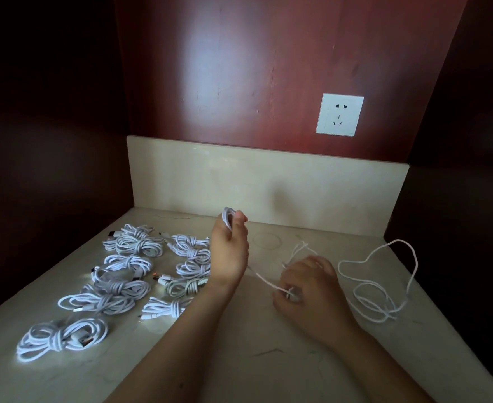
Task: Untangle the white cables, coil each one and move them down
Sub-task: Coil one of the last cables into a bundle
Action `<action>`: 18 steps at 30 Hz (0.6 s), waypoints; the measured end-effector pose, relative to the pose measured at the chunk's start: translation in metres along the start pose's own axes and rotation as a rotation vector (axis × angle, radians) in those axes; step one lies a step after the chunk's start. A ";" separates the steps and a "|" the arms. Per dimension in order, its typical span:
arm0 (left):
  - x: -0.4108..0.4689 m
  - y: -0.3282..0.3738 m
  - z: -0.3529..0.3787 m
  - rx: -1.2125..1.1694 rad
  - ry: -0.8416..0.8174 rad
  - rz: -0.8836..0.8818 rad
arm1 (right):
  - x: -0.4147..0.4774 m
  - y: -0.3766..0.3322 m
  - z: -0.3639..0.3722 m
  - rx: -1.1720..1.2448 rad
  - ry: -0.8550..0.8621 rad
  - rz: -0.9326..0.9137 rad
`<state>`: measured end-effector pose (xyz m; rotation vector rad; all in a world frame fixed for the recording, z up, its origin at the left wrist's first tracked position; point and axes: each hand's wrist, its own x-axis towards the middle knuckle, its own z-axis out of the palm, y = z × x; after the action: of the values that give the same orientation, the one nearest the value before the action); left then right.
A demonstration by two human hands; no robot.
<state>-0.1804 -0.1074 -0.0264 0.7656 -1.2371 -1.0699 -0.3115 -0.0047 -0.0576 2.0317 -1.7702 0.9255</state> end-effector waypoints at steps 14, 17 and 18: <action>-0.017 0.007 0.007 0.327 -0.611 -0.428 | 0.001 0.021 -0.012 0.134 0.083 -0.030; -0.019 0.006 0.006 0.395 -0.720 -0.400 | 0.001 0.020 -0.013 0.155 0.075 -0.060; -0.019 0.006 0.004 0.408 -0.741 -0.386 | 0.001 0.020 -0.013 0.168 0.079 -0.059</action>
<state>-0.1825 -0.0868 -0.0267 0.9827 -2.0348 -1.5135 -0.3340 -0.0016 -0.0508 2.1037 -1.6319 1.1546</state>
